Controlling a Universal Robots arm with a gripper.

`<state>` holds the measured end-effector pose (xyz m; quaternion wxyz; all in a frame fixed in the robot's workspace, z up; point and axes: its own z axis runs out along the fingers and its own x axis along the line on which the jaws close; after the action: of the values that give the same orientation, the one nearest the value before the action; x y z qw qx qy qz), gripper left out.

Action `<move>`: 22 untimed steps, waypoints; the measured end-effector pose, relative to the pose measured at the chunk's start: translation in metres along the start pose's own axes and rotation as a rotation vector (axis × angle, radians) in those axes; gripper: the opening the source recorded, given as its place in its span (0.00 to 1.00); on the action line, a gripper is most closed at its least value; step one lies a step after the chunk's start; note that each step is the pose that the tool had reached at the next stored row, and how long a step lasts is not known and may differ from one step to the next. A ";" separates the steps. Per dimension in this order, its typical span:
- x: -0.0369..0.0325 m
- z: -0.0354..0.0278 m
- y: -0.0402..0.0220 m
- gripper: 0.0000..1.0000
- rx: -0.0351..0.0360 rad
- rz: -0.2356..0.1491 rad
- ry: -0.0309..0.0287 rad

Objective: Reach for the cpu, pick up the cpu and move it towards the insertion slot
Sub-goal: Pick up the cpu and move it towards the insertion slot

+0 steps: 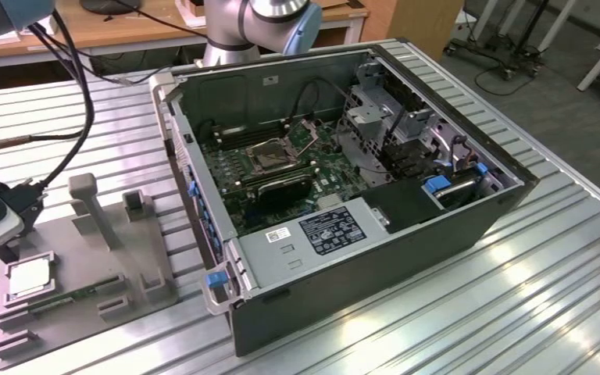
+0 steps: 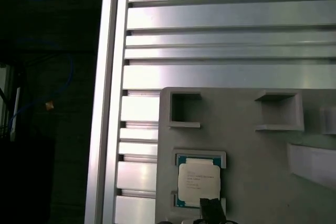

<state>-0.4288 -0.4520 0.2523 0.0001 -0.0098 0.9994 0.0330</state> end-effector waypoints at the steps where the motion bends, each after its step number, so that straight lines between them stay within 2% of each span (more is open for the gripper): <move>1: 0.0000 0.0015 -0.0001 0.10 0.0000 0.000 0.0000; 9: 0.0030 0.0058 -0.0003 0.10 0.0000 0.000 -0.0001; 22: 0.0044 0.0182 -0.0011 0.10 -0.0021 0.000 -0.0002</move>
<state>-0.4332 -0.4520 0.2340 0.0002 -0.0098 0.9994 0.0341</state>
